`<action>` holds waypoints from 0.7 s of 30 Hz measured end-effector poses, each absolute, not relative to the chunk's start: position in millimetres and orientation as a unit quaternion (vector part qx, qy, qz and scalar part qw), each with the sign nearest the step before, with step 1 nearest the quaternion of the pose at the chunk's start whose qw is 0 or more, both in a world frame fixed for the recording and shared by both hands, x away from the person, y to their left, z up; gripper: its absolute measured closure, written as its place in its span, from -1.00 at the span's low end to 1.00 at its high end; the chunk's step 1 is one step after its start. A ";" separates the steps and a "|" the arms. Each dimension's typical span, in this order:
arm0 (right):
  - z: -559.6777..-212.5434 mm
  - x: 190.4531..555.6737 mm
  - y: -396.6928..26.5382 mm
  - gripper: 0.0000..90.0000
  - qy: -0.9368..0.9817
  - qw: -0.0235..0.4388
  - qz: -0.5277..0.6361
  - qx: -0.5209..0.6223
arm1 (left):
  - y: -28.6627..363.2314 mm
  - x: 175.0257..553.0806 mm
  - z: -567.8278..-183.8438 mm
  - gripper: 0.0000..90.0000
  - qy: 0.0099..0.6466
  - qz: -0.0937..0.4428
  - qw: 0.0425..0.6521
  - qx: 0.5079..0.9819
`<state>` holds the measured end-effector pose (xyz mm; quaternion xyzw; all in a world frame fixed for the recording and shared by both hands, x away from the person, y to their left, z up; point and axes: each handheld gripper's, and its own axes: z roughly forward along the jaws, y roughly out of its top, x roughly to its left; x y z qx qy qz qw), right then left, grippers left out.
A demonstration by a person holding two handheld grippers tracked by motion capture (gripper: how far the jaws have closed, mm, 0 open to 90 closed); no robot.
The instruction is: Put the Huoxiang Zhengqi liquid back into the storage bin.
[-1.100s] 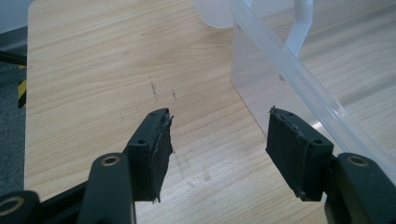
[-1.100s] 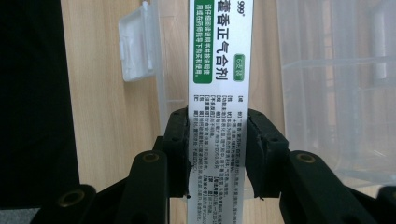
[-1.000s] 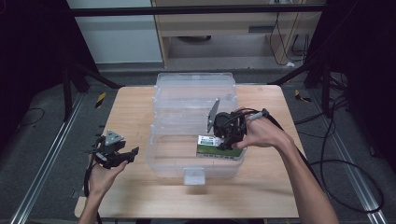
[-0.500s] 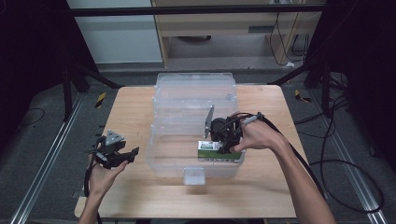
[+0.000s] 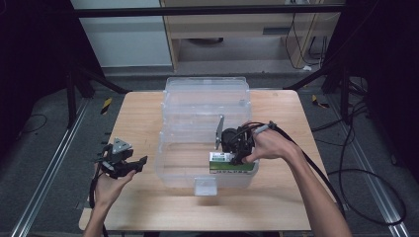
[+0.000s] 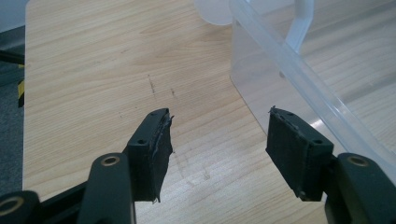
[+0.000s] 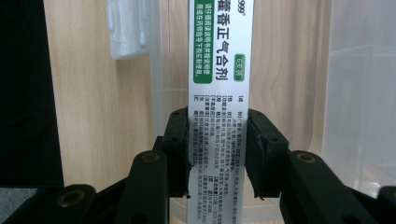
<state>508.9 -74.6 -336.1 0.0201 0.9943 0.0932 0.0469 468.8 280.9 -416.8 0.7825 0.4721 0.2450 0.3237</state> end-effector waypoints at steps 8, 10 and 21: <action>-340.5 511.4 -75.0 0.42 0.994 0.045 0.094 0.014 | 280.4 469.0 -417.4 -0.13 0.472 0.245 0.323 0.783; -341.6 511.4 -74.8 0.42 0.995 0.043 0.093 0.017 | 280.3 469.1 -417.5 -0.13 0.472 0.245 0.323 0.783; -351.1 514.4 -73.9 0.42 0.995 0.039 0.089 0.015 | 280.3 469.2 -417.7 -0.13 0.472 0.245 0.323 0.783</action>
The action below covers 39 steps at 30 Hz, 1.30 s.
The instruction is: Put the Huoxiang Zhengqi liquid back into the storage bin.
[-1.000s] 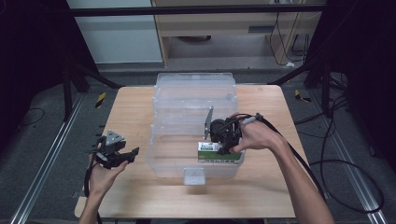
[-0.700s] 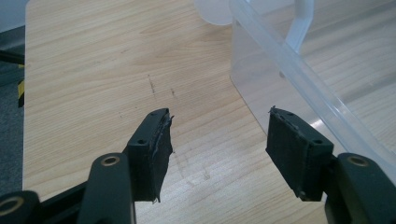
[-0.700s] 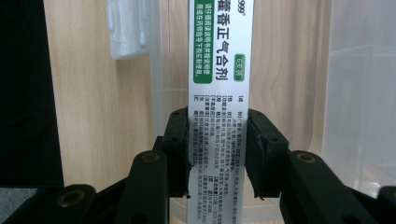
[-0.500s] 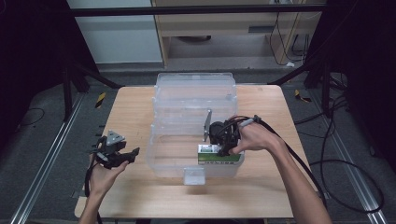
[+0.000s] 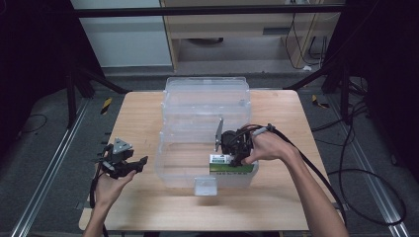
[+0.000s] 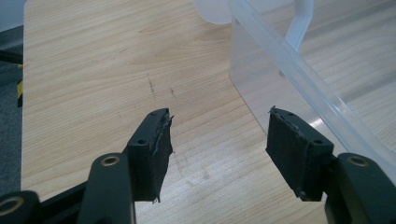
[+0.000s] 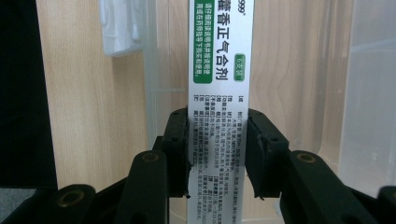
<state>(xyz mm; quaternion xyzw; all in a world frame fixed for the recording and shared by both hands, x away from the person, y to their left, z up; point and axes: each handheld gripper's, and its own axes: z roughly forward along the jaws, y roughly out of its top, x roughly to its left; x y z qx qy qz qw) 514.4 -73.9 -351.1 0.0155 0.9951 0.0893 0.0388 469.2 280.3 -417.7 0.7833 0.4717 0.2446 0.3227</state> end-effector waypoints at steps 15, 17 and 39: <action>-363.9 517.2 -71.7 0.42 0.996 0.038 0.084 0.010 | 280.0 469.7 -418.4 -0.13 0.471 0.243 0.322 0.785; -365.4 517.2 -71.8 0.42 0.996 0.037 0.082 0.010 | 280.0 469.7 -418.5 -0.13 0.471 0.243 0.322 0.785; -380.1 516.7 -70.6 0.41 0.996 0.029 0.079 0.007 | 280.6 469.4 -418.1 -0.13 0.472 0.244 0.322 0.784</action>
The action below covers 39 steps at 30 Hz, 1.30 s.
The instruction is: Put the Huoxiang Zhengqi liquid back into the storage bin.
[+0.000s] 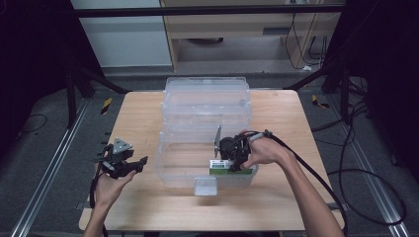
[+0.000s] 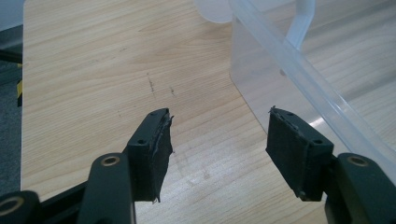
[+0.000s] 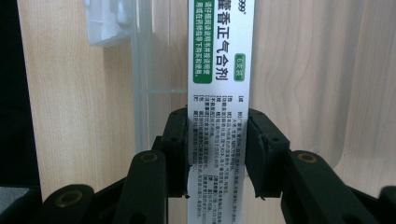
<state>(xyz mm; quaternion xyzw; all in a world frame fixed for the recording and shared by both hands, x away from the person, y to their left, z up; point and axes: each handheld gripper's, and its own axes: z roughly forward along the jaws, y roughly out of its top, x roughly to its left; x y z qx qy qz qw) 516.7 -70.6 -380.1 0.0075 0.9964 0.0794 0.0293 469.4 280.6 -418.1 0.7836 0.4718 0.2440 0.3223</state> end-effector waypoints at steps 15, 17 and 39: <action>-378.8 516.1 -74.1 0.36 0.996 0.033 0.082 0.020 | 279.7 469.6 -418.4 -0.13 0.470 0.243 0.321 0.785; -376.1 516.0 -75.9 0.34 0.995 0.038 0.090 0.020 | 279.5 469.7 -418.6 -0.13 0.470 0.243 0.320 0.785; -328.4 508.7 -107.2 0.11 0.968 0.087 0.221 0.087 | 280.6 468.5 -416.2 -0.12 0.470 0.245 0.325 0.783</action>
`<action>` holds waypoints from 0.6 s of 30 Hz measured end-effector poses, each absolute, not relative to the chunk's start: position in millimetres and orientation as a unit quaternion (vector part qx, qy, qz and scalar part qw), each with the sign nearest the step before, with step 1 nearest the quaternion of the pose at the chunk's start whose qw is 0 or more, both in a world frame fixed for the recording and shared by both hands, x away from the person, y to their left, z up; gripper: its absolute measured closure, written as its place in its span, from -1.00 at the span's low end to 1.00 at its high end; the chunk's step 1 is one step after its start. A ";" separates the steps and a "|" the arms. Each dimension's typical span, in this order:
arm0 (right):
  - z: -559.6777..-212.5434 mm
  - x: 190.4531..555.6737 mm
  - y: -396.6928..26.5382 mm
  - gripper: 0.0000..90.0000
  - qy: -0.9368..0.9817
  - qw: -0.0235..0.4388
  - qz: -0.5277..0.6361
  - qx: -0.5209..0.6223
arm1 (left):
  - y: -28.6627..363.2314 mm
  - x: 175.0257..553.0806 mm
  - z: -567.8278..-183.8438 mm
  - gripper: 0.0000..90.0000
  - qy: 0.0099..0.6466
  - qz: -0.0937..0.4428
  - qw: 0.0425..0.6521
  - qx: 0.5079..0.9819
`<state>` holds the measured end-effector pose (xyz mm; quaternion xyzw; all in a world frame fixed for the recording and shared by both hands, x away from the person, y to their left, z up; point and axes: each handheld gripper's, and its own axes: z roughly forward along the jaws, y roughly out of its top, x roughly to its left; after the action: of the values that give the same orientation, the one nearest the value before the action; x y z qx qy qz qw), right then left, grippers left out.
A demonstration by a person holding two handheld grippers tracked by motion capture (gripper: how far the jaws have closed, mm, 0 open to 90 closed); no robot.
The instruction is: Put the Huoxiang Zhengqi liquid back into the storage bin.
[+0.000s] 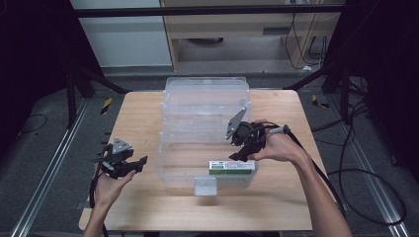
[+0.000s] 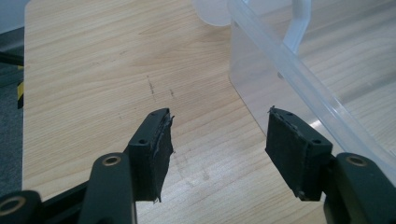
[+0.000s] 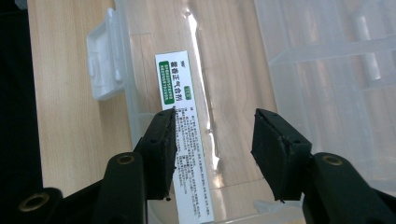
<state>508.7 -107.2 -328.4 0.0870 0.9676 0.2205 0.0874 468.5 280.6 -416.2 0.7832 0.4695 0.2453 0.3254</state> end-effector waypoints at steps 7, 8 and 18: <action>-325.3 498.8 -109.6 0.14 0.967 0.082 0.224 0.089 | 279.9 468.4 -416.2 -0.11 0.468 0.245 0.325 0.784; -325.6 496.3 -108.3 0.16 0.968 0.079 0.222 0.091 | 279.9 468.3 -416.1 -0.11 0.468 0.245 0.325 0.784; -332.3 482.2 -86.6 0.19 0.978 0.046 0.188 0.073 | 279.5 468.1 -415.8 -0.11 0.467 0.245 0.325 0.785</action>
<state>482.2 -86.6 -332.3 0.0725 0.9783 0.1883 0.0461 468.1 279.5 -415.8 0.7851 0.4668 0.2450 0.3253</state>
